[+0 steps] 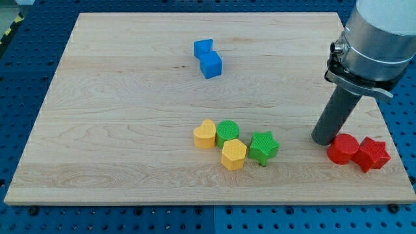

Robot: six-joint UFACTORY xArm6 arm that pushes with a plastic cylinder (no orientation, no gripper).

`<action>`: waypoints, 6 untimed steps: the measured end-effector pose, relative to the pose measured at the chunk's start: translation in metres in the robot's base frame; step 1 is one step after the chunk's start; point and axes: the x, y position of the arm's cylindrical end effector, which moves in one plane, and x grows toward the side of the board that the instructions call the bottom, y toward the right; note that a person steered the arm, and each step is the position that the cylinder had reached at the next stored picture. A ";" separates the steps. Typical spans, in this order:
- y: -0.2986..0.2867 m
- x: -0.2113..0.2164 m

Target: Move your arm towards center

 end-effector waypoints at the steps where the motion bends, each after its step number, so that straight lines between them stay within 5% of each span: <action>1: 0.000 0.000; 6: -0.083 -0.059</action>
